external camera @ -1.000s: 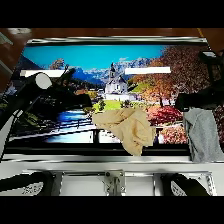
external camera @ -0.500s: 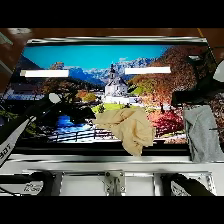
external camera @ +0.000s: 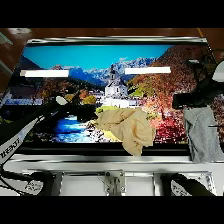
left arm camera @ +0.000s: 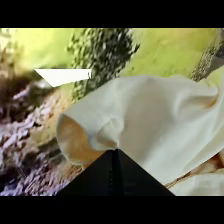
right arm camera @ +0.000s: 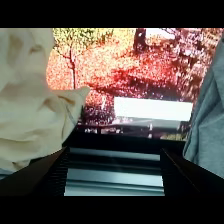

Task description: Fold the shirts.

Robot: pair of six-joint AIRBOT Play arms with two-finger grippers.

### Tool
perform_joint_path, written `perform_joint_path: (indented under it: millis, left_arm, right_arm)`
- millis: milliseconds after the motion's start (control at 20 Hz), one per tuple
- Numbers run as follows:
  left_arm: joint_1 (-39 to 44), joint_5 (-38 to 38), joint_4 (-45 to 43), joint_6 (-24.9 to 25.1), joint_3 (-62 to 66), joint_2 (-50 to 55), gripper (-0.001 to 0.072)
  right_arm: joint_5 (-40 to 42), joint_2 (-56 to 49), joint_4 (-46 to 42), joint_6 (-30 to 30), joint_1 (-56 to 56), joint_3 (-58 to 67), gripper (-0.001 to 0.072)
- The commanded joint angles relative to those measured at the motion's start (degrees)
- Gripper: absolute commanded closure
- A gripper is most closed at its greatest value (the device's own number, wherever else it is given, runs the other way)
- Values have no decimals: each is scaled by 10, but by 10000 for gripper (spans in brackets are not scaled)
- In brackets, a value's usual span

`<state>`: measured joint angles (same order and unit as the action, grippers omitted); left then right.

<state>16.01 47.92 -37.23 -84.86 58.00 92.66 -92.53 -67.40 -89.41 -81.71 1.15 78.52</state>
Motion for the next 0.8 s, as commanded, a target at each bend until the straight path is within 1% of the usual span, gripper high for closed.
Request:
perform_joint_path:
  millis: [0, 50, 150, 200, 250, 350, 450, 550, 650, 750]
  left_arm:
    - [1, 6, 8, 35, 17, -6, 671]
    - [1, 7, 8, 43, 24, -13, 672]
    - [1, 7, 8, 53, 33, -29, 672]
    - [1, 7, 8, 59, 35, -35, 672]
    - [1, 7, 8, 58, 35, -39, 672]
    - [1, 7, 8, 63, 35, -45, 672]
    - [1, 7, 8, 62, 35, -48, 671]
    - [1, 7, 8, 62, 35, -49, 671]
    - [1, 7, 8, 62, 35, -49, 671]
    - [1, 7, 8, 62, 35, -49, 671]
  right_arm:
    - [-28, 3, 54, 30, 91, -77, 27]
    - [-13, 5, 100, 29, 133, -118, 27]
    - [49, 5, 222, 18, 198, -206, 26]
    - [93, 5, 275, 19, 210, -250, 27]
    - [133, 4, 307, 27, 207, -286, 27]
    - [201, -3, 325, 44, 171, -344, 27]
    - [245, -20, 323, 53, 119, -374, 26]
    - [281, -43, 327, 57, 70, -377, 26]
    - [324, -63, 355, 57, 28, -377, 26]
    - [349, -83, 377, 60, -7, -377, 27]
